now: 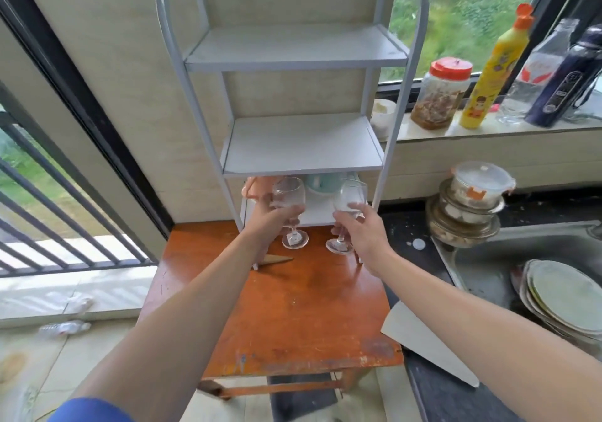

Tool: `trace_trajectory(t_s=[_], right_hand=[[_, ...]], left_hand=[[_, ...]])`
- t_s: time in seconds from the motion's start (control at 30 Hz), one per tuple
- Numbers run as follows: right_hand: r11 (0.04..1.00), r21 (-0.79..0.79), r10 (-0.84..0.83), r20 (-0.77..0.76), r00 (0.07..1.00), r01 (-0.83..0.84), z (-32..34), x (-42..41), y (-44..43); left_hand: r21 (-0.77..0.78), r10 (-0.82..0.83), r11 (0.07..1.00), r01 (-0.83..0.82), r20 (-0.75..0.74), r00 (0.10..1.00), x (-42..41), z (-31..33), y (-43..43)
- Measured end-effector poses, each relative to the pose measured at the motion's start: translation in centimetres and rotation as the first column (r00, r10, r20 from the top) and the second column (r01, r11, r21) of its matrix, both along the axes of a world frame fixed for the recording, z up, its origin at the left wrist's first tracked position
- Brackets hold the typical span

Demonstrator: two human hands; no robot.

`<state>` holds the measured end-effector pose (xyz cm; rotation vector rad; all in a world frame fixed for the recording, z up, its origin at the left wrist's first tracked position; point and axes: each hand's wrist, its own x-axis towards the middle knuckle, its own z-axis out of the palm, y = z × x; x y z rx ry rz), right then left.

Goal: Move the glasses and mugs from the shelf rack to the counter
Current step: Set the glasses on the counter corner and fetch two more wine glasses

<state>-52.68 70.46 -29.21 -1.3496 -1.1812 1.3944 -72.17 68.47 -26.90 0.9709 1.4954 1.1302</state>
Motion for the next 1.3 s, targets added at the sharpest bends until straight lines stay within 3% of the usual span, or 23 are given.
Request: trace_trajectory(t_s=[0.33, 0.57, 1.0, 1.3], right_hand=[[0.979, -0.168, -0.138, -0.132, 0.982, 0.115, 1.1, 7.6, -12.8], [0.922, -0.203, -0.361, -0.133, 0.923, 0.331, 2.2, 17.7, -21.7], [0.684, -0.194, -0.728, -0.113, 0.677, 0.703, 5.0, 43.9, -40.2], [0.426, -0.15, -0.904, -0.042, 0.425, 0.892, 5.3, 62.0, -53.7]], left_hand=[[-0.1, -0.239, 0.962, 0.252, 0.126, 0.963, 6.3, 1.2, -8.9], [-0.145, -0.473, 0.856, 0.497, 0.172, 0.864, 16.7, 1.5, -14.1], [-0.139, -0.786, 0.561, 0.816, 0.222, 0.578, 46.7, 2.8, -22.3], [-0.129, -0.941, 0.247, 0.96, 0.203, 0.269, 69.1, 2.5, -31.3]])
